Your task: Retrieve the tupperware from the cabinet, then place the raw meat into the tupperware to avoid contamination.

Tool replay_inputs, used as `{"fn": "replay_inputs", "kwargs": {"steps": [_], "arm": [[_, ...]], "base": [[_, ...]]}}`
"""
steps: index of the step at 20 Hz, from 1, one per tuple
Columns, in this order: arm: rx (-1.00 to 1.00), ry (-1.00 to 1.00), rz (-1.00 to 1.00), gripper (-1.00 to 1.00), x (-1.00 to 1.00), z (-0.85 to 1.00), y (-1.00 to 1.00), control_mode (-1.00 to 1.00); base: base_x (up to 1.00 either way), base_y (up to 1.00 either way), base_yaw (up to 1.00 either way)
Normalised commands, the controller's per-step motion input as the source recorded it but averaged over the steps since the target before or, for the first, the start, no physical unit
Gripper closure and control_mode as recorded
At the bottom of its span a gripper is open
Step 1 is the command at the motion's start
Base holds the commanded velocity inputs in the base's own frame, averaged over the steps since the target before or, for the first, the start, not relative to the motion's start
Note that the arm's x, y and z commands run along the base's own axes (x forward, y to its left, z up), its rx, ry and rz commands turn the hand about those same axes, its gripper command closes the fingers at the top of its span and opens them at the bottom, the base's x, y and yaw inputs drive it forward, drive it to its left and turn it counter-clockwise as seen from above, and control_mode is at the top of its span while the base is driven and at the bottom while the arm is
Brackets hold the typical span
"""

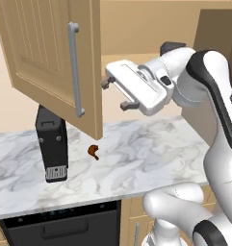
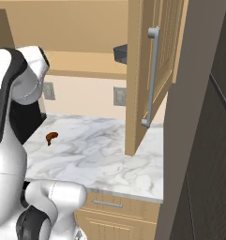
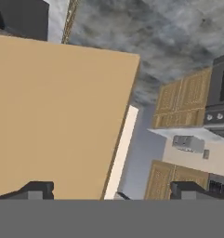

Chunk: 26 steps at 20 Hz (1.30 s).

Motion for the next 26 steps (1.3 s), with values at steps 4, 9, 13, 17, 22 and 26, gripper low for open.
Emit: {"fn": "replay_inputs", "kwargs": {"steps": [4, 9, 13, 17, 22, 26], "arm": [[0.00, 0.32, 0.10, -1.00, 0.58, 0.00, 0.39, -1.00], [-0.01, 0.31, 0.14, -1.00, 0.49, 0.00, 0.50, -1.00], [-0.09, 0.19, 0.08, -1.00, 0.17, -0.03, 0.81, -1.00], [-0.11, 0.13, 0.03, -1.00, 0.04, -0.05, 0.93, -1.00], [-0.08, 0.01, -0.09, -1.00, 0.06, -0.02, 0.70, -1.00], [0.00, 0.00, -0.03, -1.00, -0.02, 0.00, 0.07, -1.00]], "base": [[0.00, 0.00, 0.00], [0.00, 0.00, 0.00], [0.00, 0.00, 0.00], [0.00, 0.00, 0.00], [0.00, 0.00, 0.00], [0.00, 0.00, 0.00]]}}
